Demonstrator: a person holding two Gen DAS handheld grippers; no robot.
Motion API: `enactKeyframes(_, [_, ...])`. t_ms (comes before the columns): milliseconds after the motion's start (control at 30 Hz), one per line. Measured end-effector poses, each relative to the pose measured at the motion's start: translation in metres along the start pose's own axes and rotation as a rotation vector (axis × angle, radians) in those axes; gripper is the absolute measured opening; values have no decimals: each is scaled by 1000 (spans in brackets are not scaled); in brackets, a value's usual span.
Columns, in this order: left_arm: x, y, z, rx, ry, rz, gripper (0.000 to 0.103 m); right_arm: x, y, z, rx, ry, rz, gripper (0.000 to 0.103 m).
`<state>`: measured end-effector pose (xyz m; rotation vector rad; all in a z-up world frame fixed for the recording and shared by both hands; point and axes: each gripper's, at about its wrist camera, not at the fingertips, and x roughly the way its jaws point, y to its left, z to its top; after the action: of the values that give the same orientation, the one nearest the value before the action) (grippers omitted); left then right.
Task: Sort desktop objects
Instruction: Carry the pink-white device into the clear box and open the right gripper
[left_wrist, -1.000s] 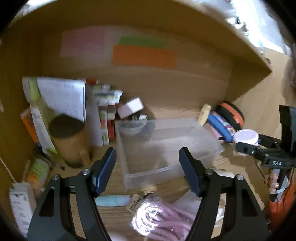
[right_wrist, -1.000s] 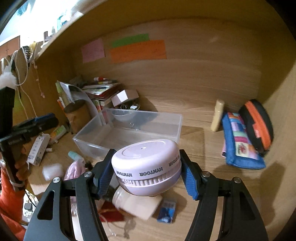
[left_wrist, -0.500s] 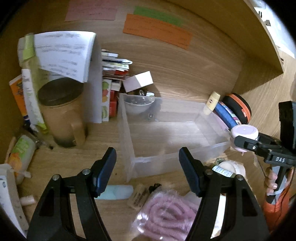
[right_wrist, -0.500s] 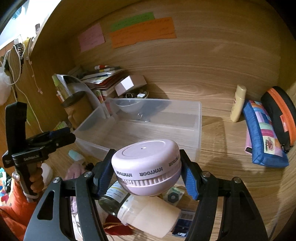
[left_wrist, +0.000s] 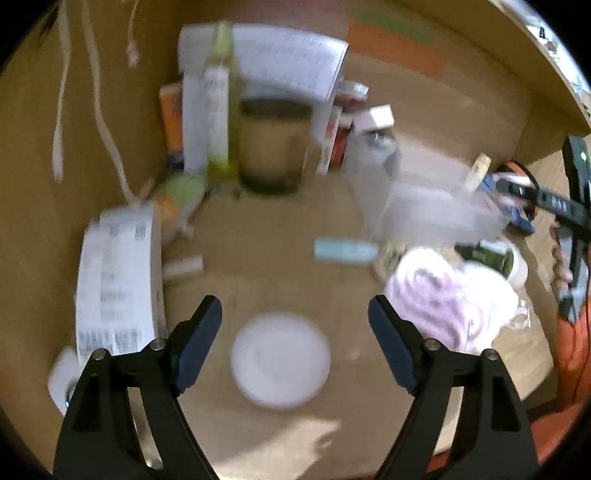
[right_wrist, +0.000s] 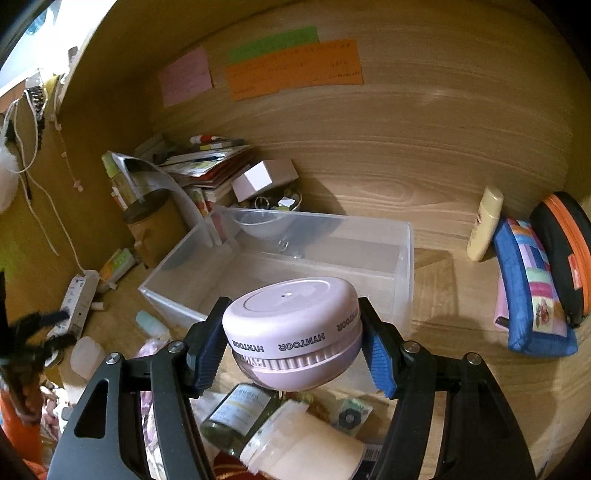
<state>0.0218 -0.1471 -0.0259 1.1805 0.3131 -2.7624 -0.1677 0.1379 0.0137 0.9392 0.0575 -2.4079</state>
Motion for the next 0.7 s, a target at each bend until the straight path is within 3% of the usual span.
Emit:
enactKeyframes(333, [23, -4, -30, -3, 67, 31, 81, 38, -1, 10, -5, 87, -19, 62])
enactKeyframes(367, [26, -2, -30, -6, 70, 34, 79, 41, 0, 10, -11, 92, -24, 62])
enactKeyframes(433, [32, 0, -32, -11, 73, 49, 67, 44, 2, 11, -29, 99, -31, 62])
enactKeyframes(500, [31, 0, -31, -3, 59, 59, 66, 48, 3, 12, -43, 106, -39, 62])
enactKeyframes(700, [33, -2, -17, -42, 46, 4, 66, 65, 1, 13, -68, 148, -54, 62])
